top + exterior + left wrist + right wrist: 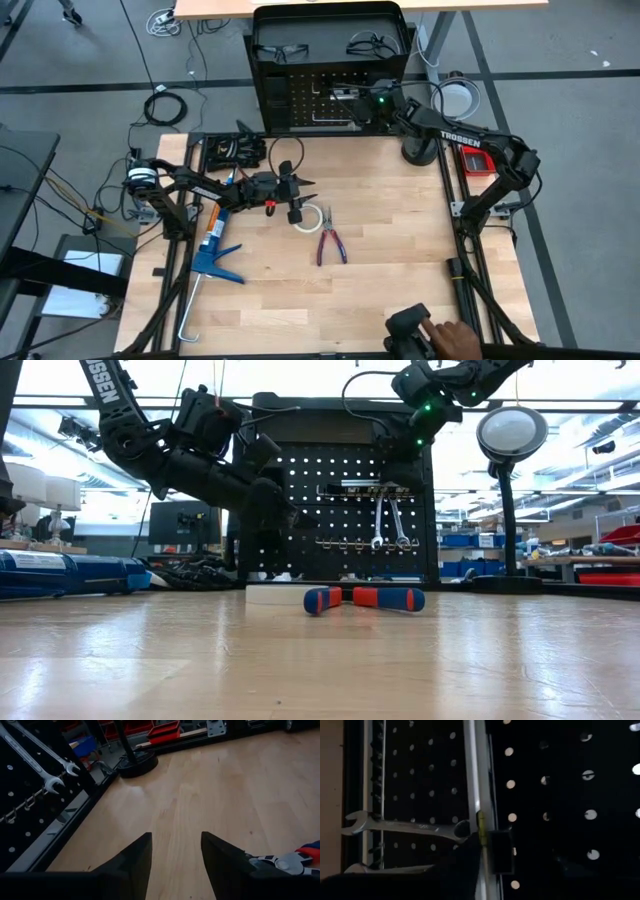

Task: Hang tools onto peg board
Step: Remove the black power balance handle from the black peg board

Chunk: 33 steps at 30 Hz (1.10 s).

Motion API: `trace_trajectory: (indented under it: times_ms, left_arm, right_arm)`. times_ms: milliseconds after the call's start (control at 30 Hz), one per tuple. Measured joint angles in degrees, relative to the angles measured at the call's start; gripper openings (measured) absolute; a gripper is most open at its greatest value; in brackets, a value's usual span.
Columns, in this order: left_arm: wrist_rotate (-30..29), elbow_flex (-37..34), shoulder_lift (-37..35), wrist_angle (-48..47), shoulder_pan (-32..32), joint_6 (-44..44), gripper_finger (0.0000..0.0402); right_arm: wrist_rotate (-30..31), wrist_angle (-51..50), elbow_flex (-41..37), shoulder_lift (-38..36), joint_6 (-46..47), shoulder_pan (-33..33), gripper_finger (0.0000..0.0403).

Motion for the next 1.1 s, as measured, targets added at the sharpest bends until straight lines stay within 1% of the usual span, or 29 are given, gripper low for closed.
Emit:
trace_trajectory:
  times_ms: [133, 267, 533, 767, 867, 933, 1100]
  left_arm:
    - [-0.01, 0.00, 0.00, -0.04, 0.08, -0.01, 0.0172]
    - [-0.05, 0.00, 0.00, -0.08, 0.15, -0.05, 0.0172]
    - [-0.04, 0.00, 0.00, -0.11, 0.15, -0.09, 0.0172]
    - [-0.23, 0.00, 0.00, -0.11, 0.15, -0.11, 0.0172]
    - [-2.49, 0.00, 0.00, -0.10, 0.15, -0.19, 0.0172]
    - [-5.28, 0.00, 0.00, -0.10, 0.13, -0.38, 0.0172]
    - [-12.56, 0.00, 0.00, -0.34, 0.15, -1.96, 0.0172]
  right_arm:
    - [0.06, -0.16, 0.00, 0.00, 0.63, 0.00, 0.0087]
    - [0.09, 0.02, 0.04, -0.07, 1.50, -0.02, 0.0065]
    - [1.63, 1.57, -0.07, -0.02, 1.10, 0.38, 0.0073]
    - [2.82, 3.05, -0.09, 0.02, 0.00, 2.37, 0.0067]
    - [4.38, 3.50, -0.09, -0.14, -0.03, 3.92, 0.0070]
    - [5.72, 3.37, -0.09, -0.67, 0.28, 5.52, 0.0071]
    - [8.78, 3.29, -0.10, -3.33, 1.09, 13.13, 0.0068]
